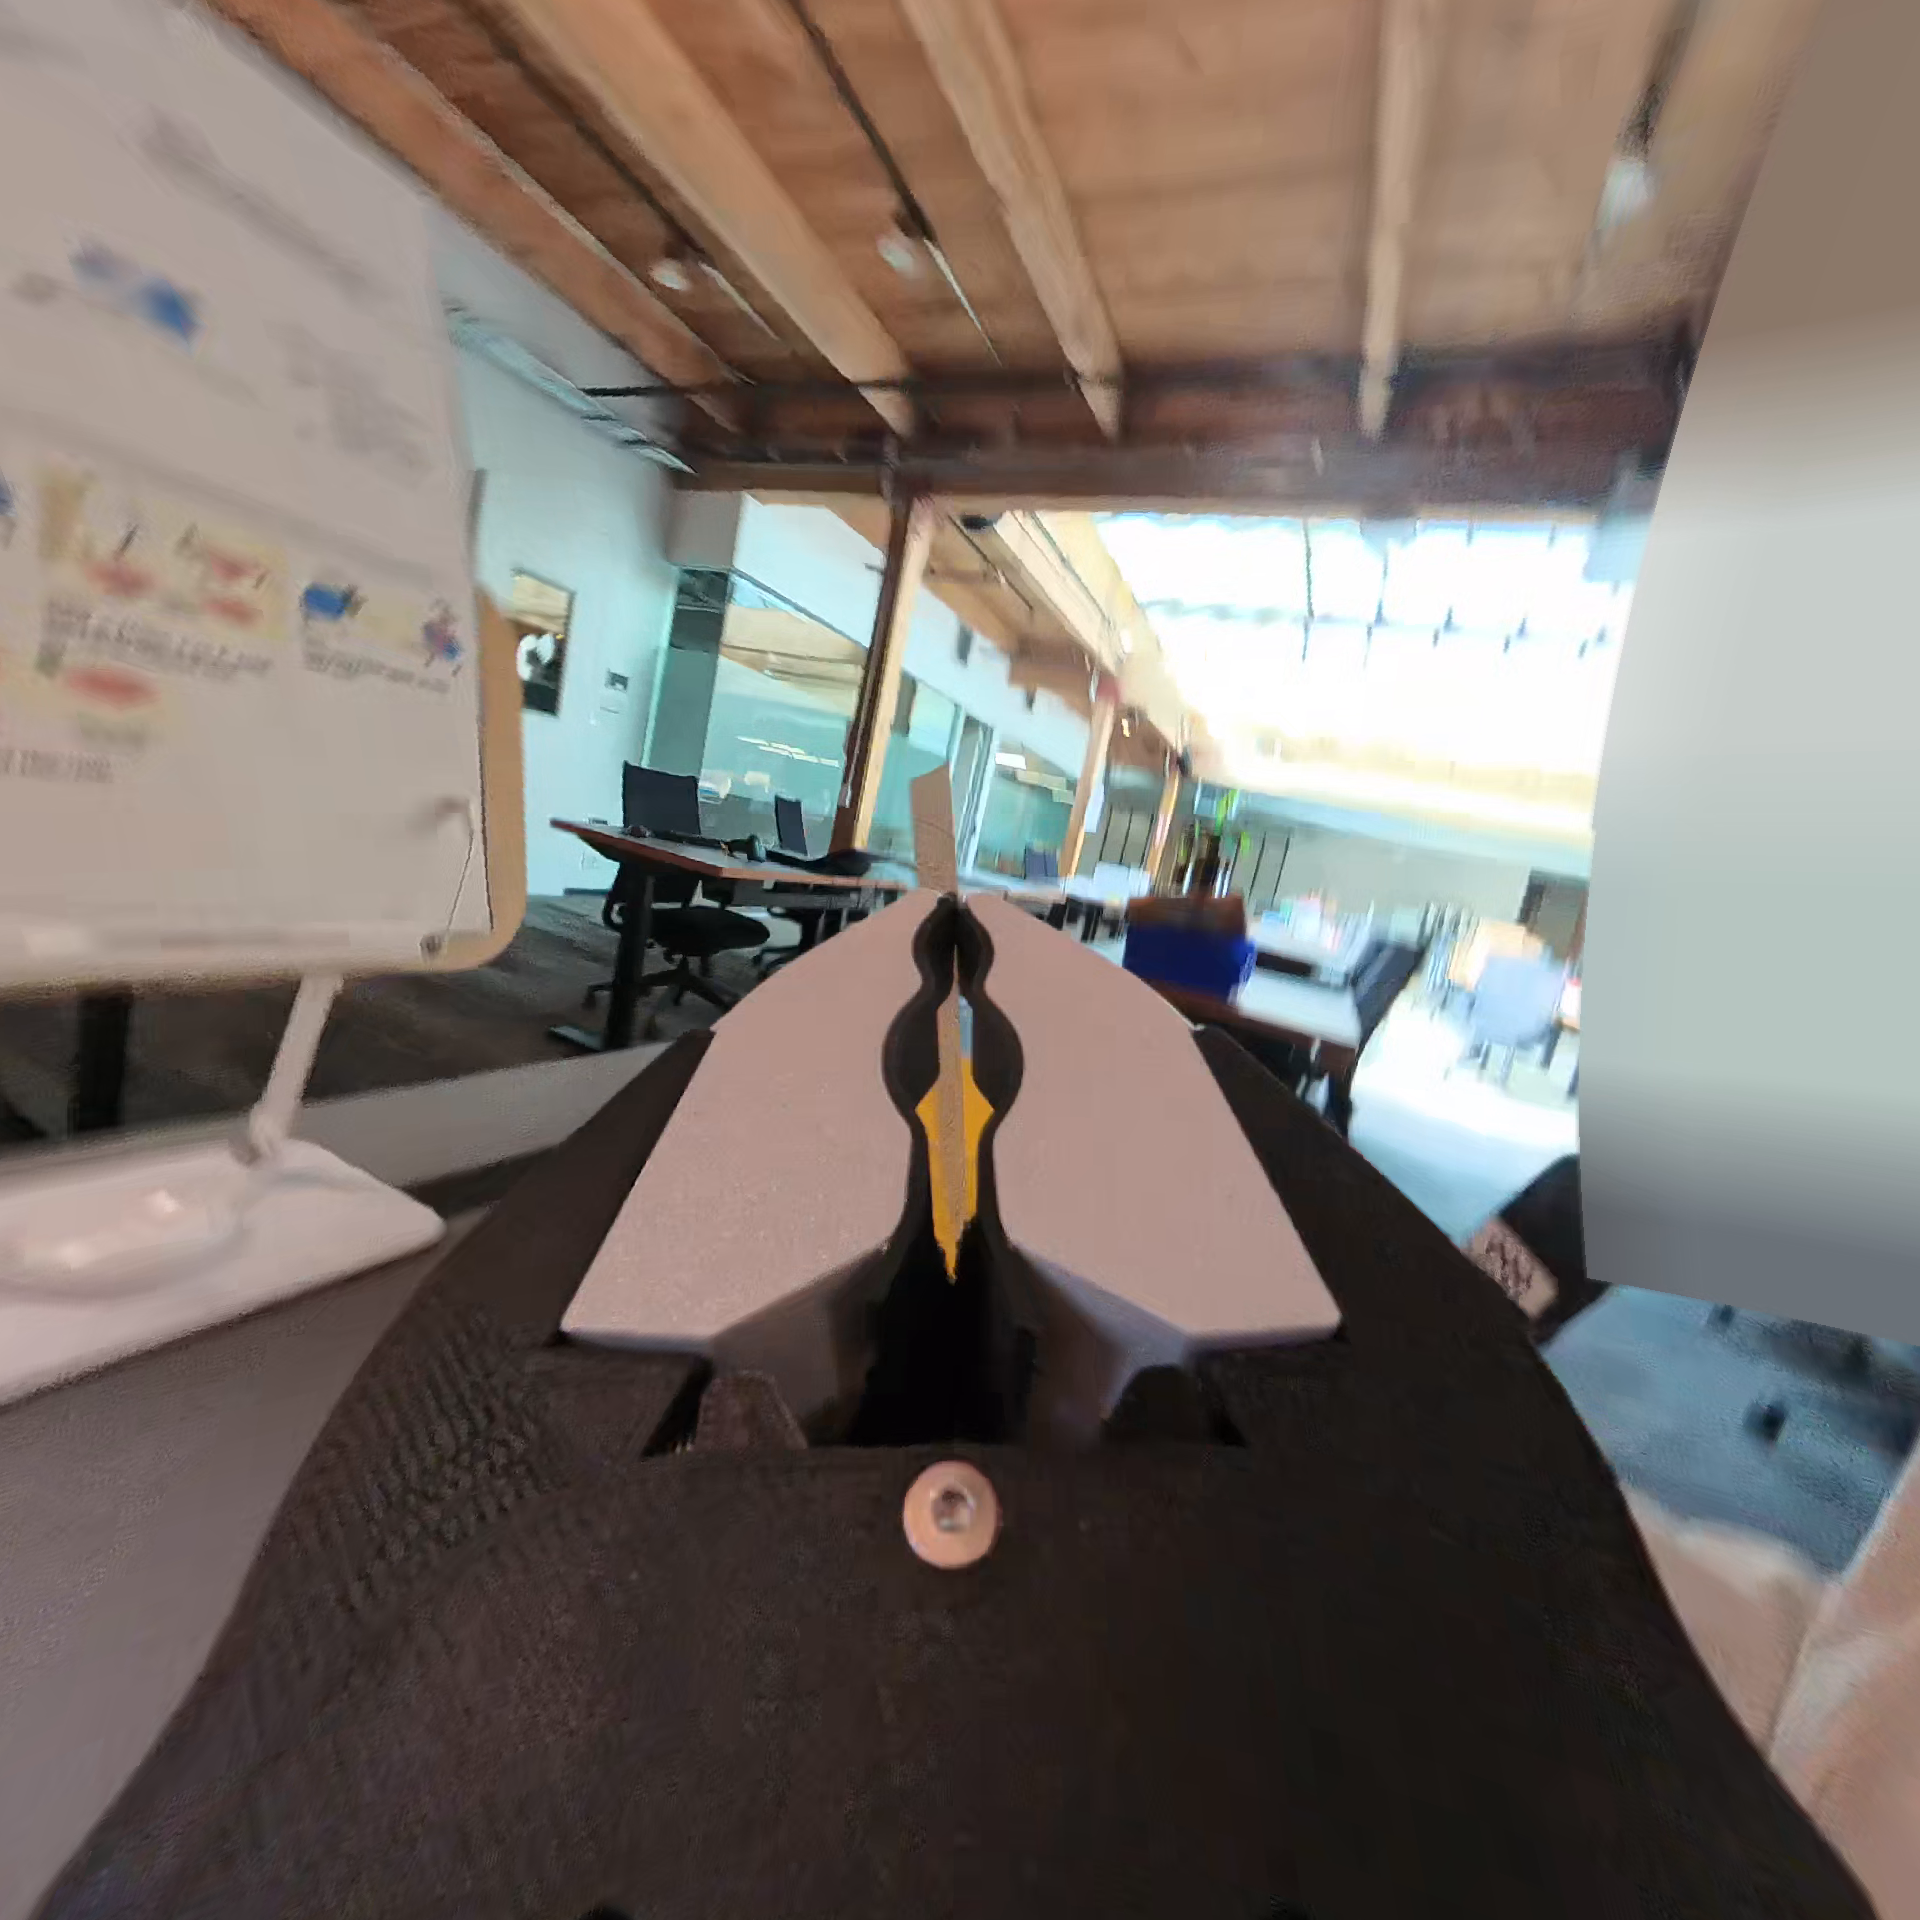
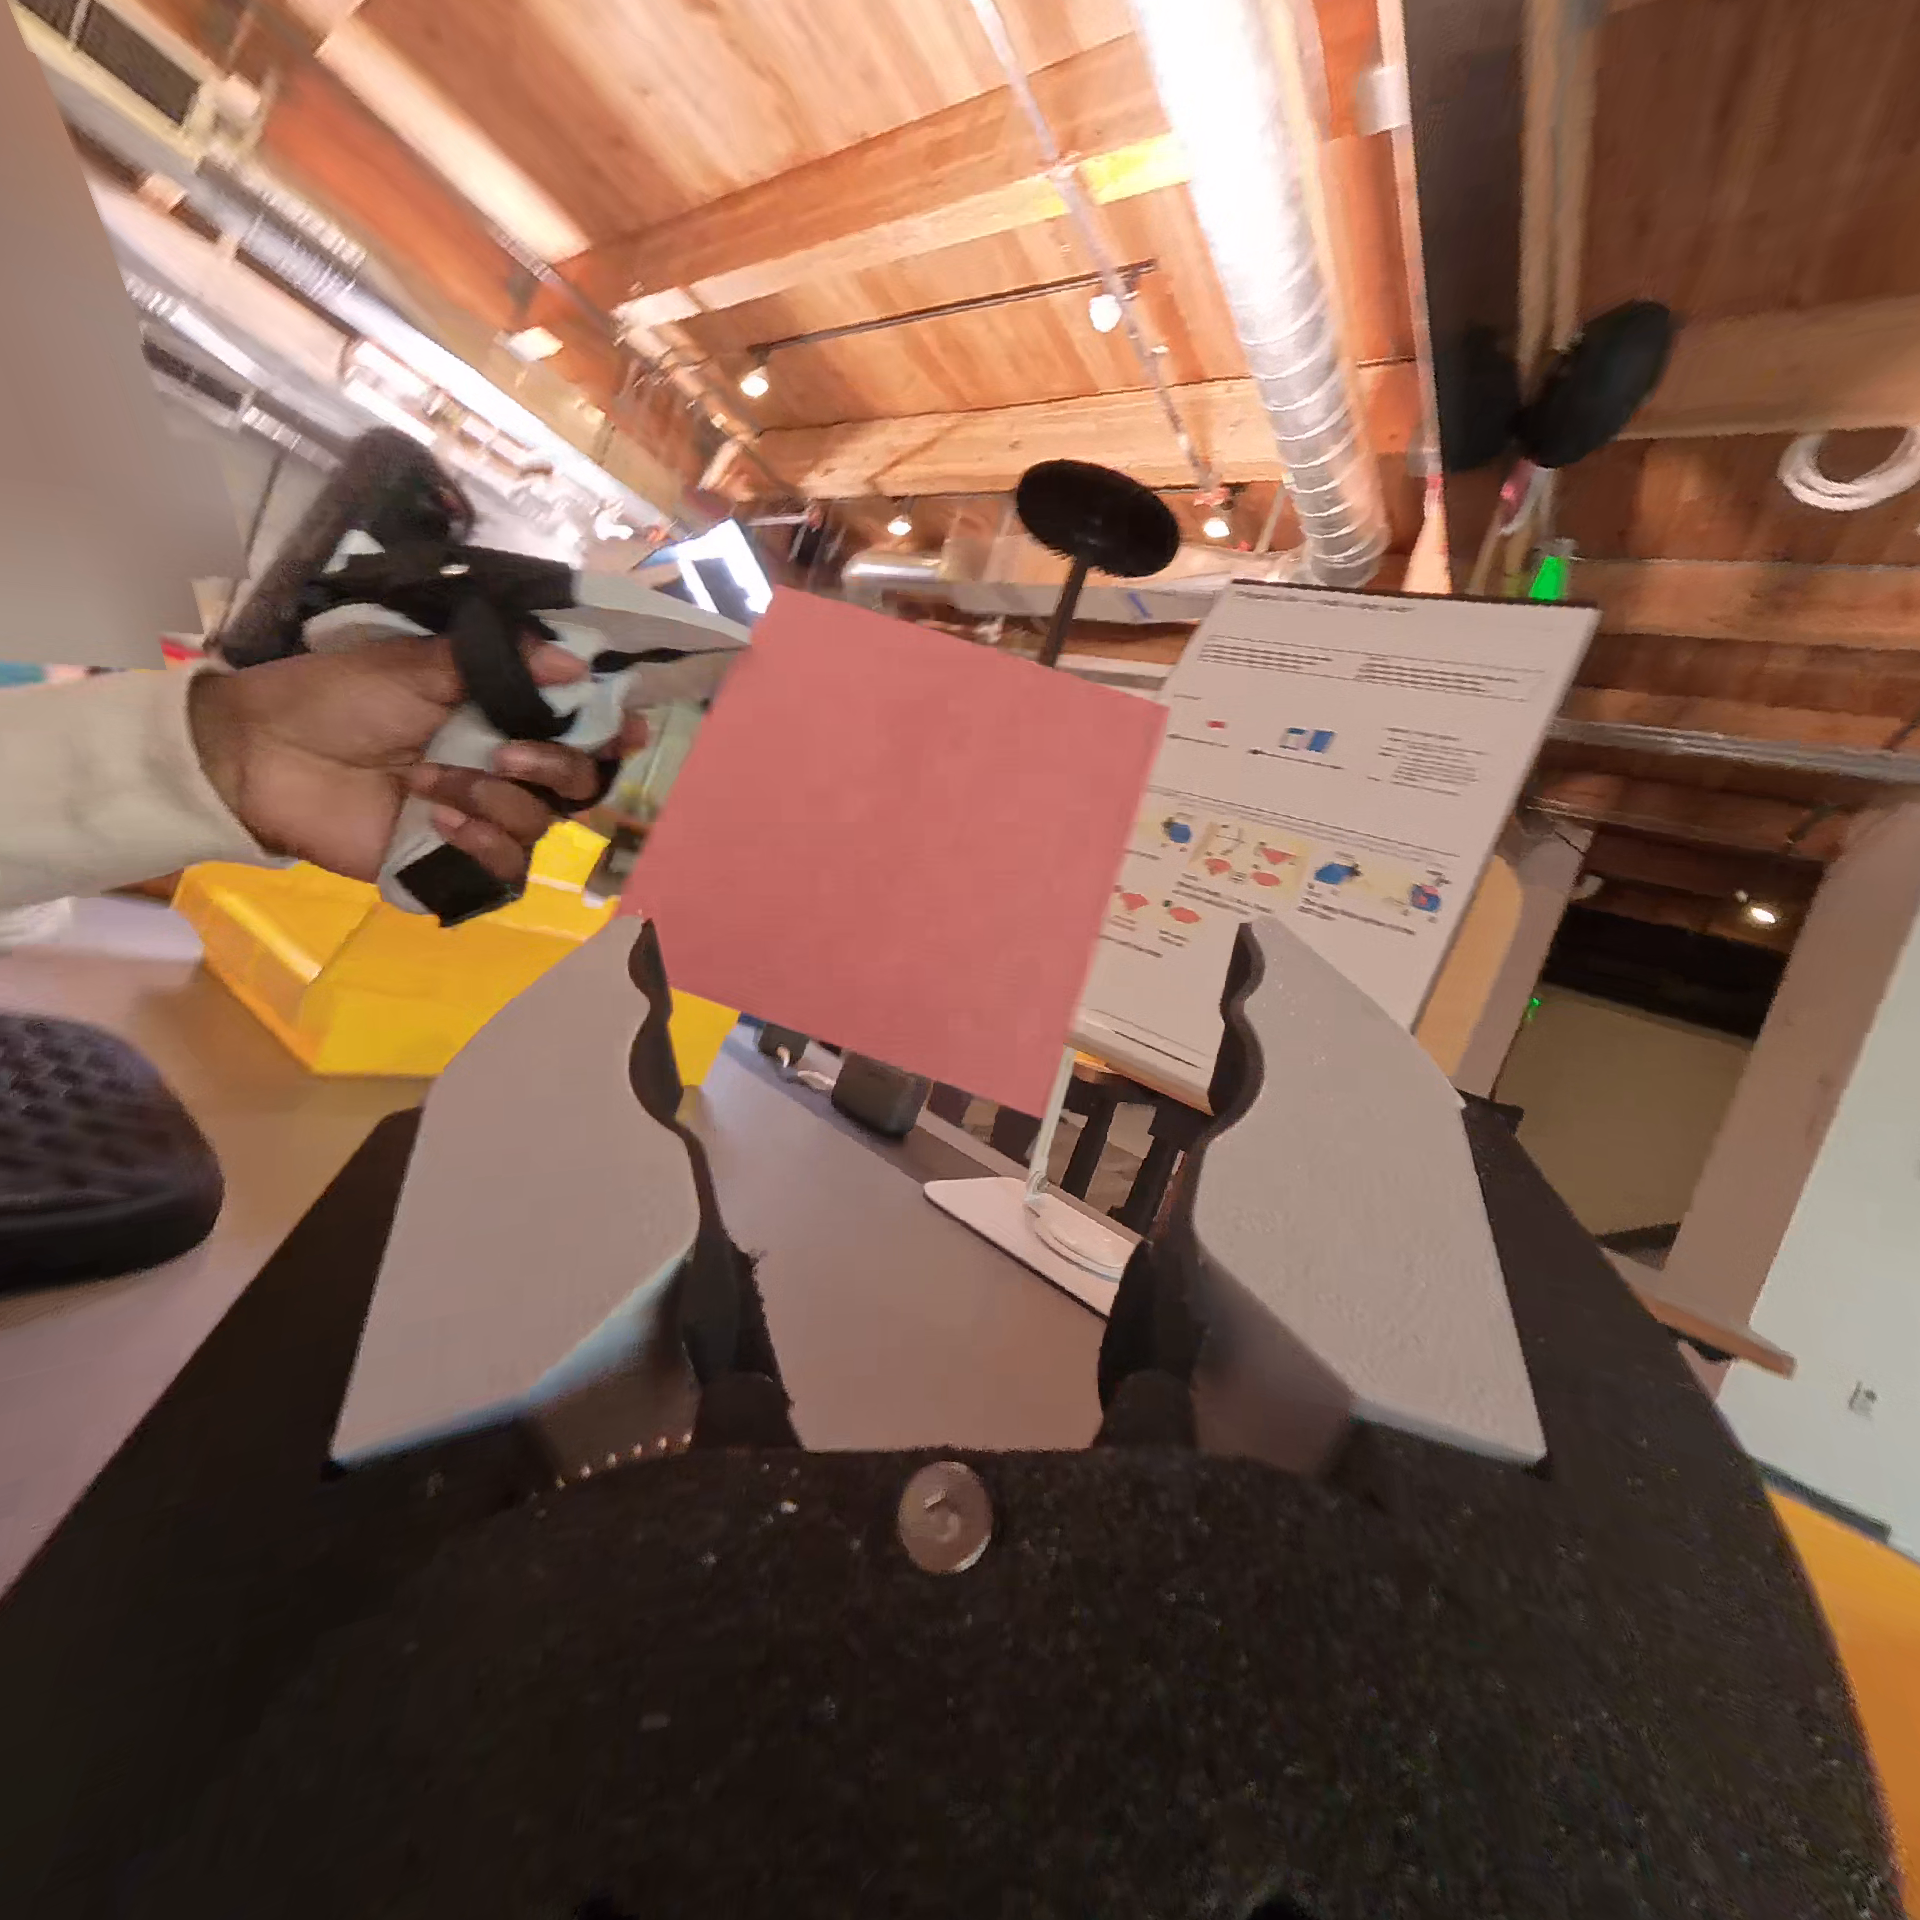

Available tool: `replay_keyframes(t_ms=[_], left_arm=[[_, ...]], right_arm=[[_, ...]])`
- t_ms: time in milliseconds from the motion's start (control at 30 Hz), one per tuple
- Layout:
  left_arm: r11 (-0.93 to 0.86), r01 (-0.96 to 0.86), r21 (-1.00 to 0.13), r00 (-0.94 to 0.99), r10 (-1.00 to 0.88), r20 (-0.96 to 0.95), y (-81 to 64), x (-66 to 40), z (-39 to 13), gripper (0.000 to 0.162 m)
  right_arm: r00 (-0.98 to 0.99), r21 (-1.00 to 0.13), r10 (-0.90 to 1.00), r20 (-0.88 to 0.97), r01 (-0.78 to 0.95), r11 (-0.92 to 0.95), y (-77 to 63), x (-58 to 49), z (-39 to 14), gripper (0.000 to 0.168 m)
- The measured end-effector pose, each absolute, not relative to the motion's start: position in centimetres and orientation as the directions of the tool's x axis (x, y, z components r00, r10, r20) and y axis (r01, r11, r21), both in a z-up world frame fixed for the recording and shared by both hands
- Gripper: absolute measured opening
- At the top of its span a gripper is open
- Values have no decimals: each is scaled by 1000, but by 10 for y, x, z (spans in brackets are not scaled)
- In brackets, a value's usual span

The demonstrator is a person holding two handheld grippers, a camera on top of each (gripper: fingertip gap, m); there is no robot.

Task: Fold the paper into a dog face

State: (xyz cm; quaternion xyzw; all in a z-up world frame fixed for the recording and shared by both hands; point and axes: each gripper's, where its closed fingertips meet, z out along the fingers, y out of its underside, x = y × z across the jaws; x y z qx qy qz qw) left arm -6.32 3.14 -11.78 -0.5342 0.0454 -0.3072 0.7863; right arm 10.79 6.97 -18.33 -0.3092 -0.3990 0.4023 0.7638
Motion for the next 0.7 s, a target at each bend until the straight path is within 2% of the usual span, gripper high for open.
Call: replay_keyframes(t_ms=[100,167,233,300,433,533,567,600,667,700], left_arm=[[201,659,-725,713,-471,519,41,-80,-145,0],[180,765,-619,630,-413,658,44,-90,-165,0],[177,846,-503,532,-358,767,45,-98,-184,0],[182,913,-366,406,-312,859,45,-107,-203,0],[161,985,-61,106,-285,953,45,-117,-233,0],[169,985,26,21,-271,962,42,-120,-245,0],[175,984,38,11,-269,963,42,-122,-247,0],[180,983,42,8,-268,963,40,-124,-248,0],[192,981,39,13,-264,965,38,-128,-251,0],[188,982,19,31,-262,965,36,-128,-251,0]], right_arm=[[281,-772,815,507,-273,574,50,84,-196,103],[245,-706,722,647,-164,689,42,65,-212,107],[204,-552,550,810,-48,832,36,45,-228,106],[128,-348,342,931,25,937,31,23,-244,103],[13,30,-31,999,72,997,36,-11,-267,90],[-78,95,-92,993,27,995,41,-30,-290,90],[-102,104,-103,989,5,995,41,-35,-297,84],[-111,112,-113,987,-12,994,41,-37,-300,65],[-92,107,-112,990,-51,993,37,-39,-296,13],[-86,79,-85,993,-66,995,35,-39,-293,1]])
